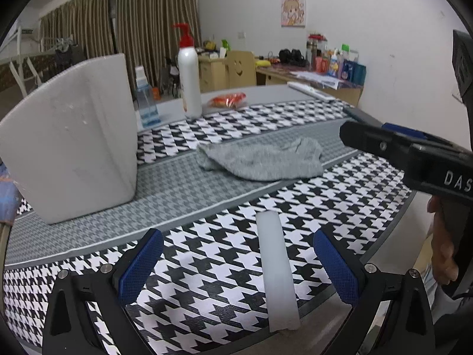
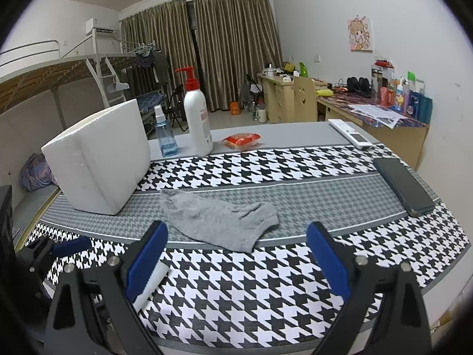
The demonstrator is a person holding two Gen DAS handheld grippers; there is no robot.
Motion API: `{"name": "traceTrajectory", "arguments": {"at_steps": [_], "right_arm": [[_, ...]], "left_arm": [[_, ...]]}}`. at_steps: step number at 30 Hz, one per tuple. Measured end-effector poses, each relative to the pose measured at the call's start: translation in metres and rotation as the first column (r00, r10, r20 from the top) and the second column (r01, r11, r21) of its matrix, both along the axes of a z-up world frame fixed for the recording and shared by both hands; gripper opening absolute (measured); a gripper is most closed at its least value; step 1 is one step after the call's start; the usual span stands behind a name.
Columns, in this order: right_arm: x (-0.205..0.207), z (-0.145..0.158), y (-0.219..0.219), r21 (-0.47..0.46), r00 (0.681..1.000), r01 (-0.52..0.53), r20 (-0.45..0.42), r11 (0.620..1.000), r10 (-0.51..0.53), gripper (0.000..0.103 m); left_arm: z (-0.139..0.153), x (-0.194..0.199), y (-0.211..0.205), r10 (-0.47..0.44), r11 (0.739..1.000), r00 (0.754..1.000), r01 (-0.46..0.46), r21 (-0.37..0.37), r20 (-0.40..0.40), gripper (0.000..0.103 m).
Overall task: Organize soft objects
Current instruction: 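Bring the left tool over the white foam stick while the right tool approaches the grey sock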
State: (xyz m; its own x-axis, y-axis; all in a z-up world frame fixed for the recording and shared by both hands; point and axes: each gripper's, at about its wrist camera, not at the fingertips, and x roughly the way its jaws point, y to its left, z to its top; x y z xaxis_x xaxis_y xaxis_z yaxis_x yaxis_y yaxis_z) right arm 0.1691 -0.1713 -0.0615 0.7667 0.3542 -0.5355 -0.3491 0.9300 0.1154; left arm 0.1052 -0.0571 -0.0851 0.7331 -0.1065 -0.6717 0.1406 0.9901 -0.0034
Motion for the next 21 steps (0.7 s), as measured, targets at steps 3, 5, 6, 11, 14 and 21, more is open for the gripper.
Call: {"name": "traceTrajectory", "arguments": {"at_steps": [3, 5, 6, 11, 14, 21], "right_arm": [[0.004, -0.004, -0.001, 0.002, 1.000, -0.001, -0.014, 1.000, 0.001, 0.097], [0.008, -0.006, -0.001, 0.001, 1.000, 0.002, -0.028, 1.000, -0.002, 0.097], [0.010, -0.008, -0.001, 0.003, 0.999, 0.001, -0.035, 1.000, -0.001, 0.097], [0.019, -0.015, 0.005, -0.011, 0.998, -0.001, -0.061, 1.000, 0.001, 0.097], [0.023, -0.018, 0.006, -0.013, 0.997, -0.003, -0.078, 1.000, 0.002, 0.097], [0.029, -0.023, 0.012, -0.023, 0.995, -0.021, -0.096, 1.000, 0.018, 0.097]], "left_arm": [[-0.004, 0.002, -0.002, -0.006, 1.000, 1.000, 0.006, 0.004, -0.015, 0.096], [-0.007, 0.004, -0.004, -0.012, 1.000, 1.000, 0.012, 0.012, -0.029, 0.095], [-0.009, 0.004, -0.006, -0.011, 1.000, 0.999, 0.011, 0.017, -0.035, 0.094], [-0.014, 0.007, -0.010, -0.012, 0.999, 0.998, 0.014, 0.041, -0.057, 0.084], [-0.019, 0.007, -0.013, -0.016, 0.998, 0.997, 0.020, 0.060, -0.073, 0.076], [-0.024, 0.007, -0.019, -0.042, 0.997, 0.995, 0.048, 0.057, -0.094, 0.062]]}}
